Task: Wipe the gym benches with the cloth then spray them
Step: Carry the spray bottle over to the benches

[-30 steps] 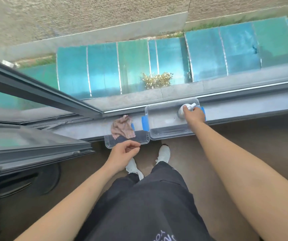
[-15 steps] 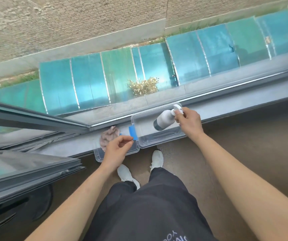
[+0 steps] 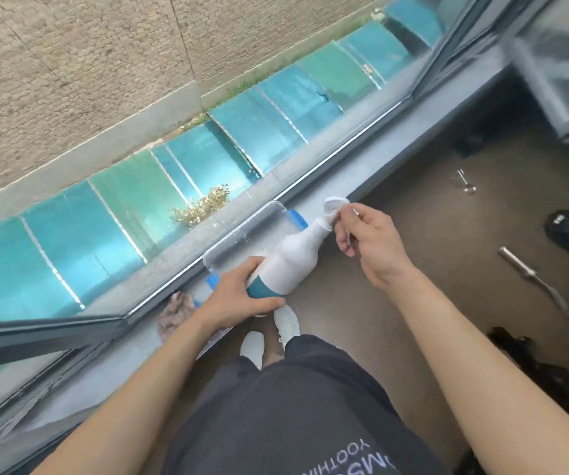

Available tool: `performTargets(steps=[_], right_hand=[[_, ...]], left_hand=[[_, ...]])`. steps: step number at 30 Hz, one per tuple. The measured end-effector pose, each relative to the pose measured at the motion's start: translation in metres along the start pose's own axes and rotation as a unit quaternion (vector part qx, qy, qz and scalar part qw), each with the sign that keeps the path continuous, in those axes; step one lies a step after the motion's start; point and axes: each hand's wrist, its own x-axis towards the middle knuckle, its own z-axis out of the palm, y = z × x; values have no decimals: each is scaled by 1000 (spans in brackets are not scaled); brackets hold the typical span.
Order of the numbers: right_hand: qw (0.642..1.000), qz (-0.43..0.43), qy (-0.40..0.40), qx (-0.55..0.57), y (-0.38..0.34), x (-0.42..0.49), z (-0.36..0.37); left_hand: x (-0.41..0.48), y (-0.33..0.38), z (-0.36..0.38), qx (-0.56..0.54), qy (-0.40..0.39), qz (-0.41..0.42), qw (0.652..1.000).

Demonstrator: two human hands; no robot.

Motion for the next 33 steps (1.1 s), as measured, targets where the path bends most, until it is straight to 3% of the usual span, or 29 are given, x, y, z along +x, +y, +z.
performTargets(steps=[4, 8, 10, 14, 16, 19, 21, 23, 27, 33], right_hand=[[993, 29, 102, 57, 3, -42, -16], [962, 69, 252, 83, 18, -84, -29], [933, 87, 326, 127, 27, -105, -32], [890, 143, 368, 226, 49, -145, -28], [860, 149, 414, 258, 64, -162, -27], [785, 137, 533, 284, 73, -188, -31], [731, 109, 609, 287, 78, -209, -41], [704, 86, 641, 293, 83, -235, -55], [699, 11, 617, 361, 84, -291, -84], [685, -81, 583, 430, 99, -377, -139]], left_hand=[[-6, 1, 12, -42, -86, 35, 995], [-12, 6, 32, -76, -146, 70, 984], [-16, 8, 47, -48, -134, 88, 986], [-25, 14, 78, 88, -119, 181, 972], [-34, 25, 94, 148, -120, 237, 953], [-51, 42, 122, 219, -135, 310, 915], [-58, 50, 138, 233, -170, 350, 891], [-63, 60, 155, 216, -219, 365, 879], [-74, 83, 194, 146, -302, 357, 872], [-117, 106, 268, 49, -455, 148, 877]])
